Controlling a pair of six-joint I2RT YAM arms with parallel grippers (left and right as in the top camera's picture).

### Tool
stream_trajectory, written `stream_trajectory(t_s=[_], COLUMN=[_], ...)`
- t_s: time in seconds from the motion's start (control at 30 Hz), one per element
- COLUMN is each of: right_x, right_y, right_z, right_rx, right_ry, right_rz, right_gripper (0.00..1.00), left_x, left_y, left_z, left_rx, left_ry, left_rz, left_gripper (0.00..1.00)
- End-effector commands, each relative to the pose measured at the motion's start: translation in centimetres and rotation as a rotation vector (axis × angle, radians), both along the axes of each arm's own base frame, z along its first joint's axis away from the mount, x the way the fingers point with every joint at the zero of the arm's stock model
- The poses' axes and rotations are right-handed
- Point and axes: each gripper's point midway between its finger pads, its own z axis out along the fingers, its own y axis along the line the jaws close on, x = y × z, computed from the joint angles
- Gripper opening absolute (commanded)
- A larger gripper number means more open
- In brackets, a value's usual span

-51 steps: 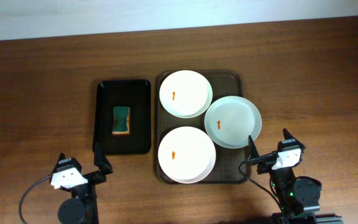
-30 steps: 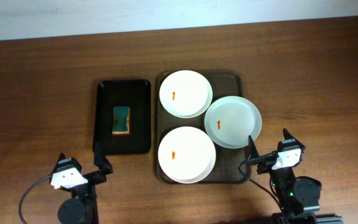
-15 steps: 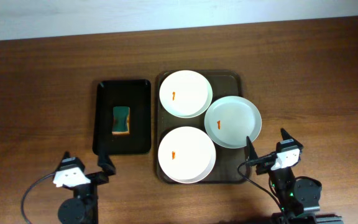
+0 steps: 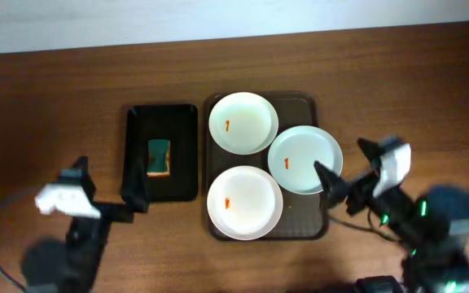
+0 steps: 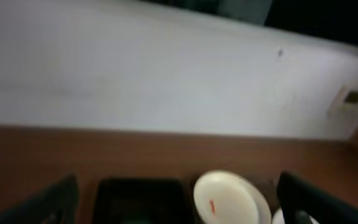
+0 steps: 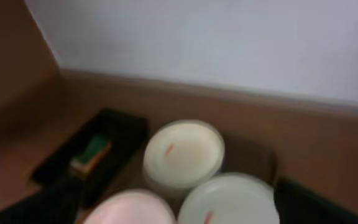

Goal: Clean dirty plates on tray and stack at the side

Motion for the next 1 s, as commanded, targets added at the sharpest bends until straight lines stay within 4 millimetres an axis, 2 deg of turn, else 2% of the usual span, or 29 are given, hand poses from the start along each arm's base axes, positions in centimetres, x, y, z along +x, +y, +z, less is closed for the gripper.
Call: stream_trajectory(t_s=[0.0, 0.07, 0.1, 0.13, 0.23, 0.27, 0.3, 0.37, 0.4, 0.43, 0.5, 0.53, 0.57, 0.63, 0.73, 0.8, 0.9, 0.97], right_x=[2.9, 4.9, 6.5, 7.4, 8.2, 8.4, 8.0, 6.1, 4.4, 3.4, 2.2, 2.0, 2.4, 3.8, 4.9, 5.7, 6.2, 6.6], right_y=[0.3, 0.3, 0.5, 1.3, 3.5, 3.7, 3.7, 3.9, 4.2, 4.4, 5.4, 6.4, 6.7, 7.1, 7.2, 7.3, 7.4, 7.6], right_z=[2.2, 2.0, 1.8, 1.3, -1.3, -3.0, -6.0, -11.1, -14.7, -17.2, -20.4, -23.1, -24.1, -24.6, -23.9, -23.2, -20.9, -19.3], right_rx=[0.018, 0.018, 0.032, 0.082, 0.179, 0.176, 0.137, 0.016, -0.126, -0.230, -0.325, -0.361, -0.359, -0.335, -0.315, -0.305, -0.307, -0.300], right_ry=[0.229, 0.349, 0.387, 0.439, 0.583, 0.650, 0.767, 0.980, 1.110, 1.178, 1.237, 1.249, 1.240, 1.197, 1.160, 1.139, 1.112, 1.072], right_rz=[0.013, 0.012, 0.020, 0.052, 0.177, 0.176, 0.150, 0.097, 0.071, 0.051, 0.060, 0.083, 0.085, 0.086, 0.081, 0.077, 0.088, 0.094], right_gripper=[0.98, 0.98, 0.98, 0.98, 0.98, 0.98, 0.99, 0.88, 0.75, 0.68, 0.64, 0.54, 0.52, 0.52, 0.52, 0.52, 0.52, 0.52], left_x=[2.8, 4.2, 4.9, 5.7, 6.5, 6.6, 6.8, 7.3, 7.6, 7.8, 8.0, 8.2, 8.3, 8.6, 9.3, 10.3, 12.1, 13.2], left_y=[-1.2, -1.2, -1.2, -1.3, -2.7, -3.0, -3.0, -3.0, -3.0, -2.9, -2.7, -2.5, -2.3, -1.2, 0.2, 0.2, -1.6, -2.8], left_z=[2.6, 1.1, 0.1, -1.3, -4.3, -5.2, -6.5, -8.3, -9.4, -9.9, -10.3, -10.3, -10.3, -10.6, -12.1, -15.1, -21.6, -25.5], left_rx=[-0.012, -0.027, -0.033, -0.041, -0.090, -0.103, -0.109, -0.118, -0.120, -0.120, -0.114, -0.108, -0.101, -0.070, 0.010, 0.093, 0.232, 0.235], left_ry=[0.189, 0.362, 0.430, 0.503, 0.627, 0.665, 0.714, 0.780, 0.817, 0.831, 0.843, 0.836, 0.830, 0.833, 0.862, 0.929, 1.055, 1.107], left_rz=[-0.079, -0.087, -0.086, -0.093, -0.172, -0.191, -0.188, -0.186, -0.186, -0.183, -0.169, -0.160, -0.148, -0.088, 0.019, 0.069, 0.053, 0.016], left_gripper=[0.99, 0.99, 0.99, 0.99, 1.00, 0.99, 0.99, 1.00, 1.00, 1.00, 1.00, 1.00, 1.00, 0.97, 0.86, 0.85, 0.84, 0.65])
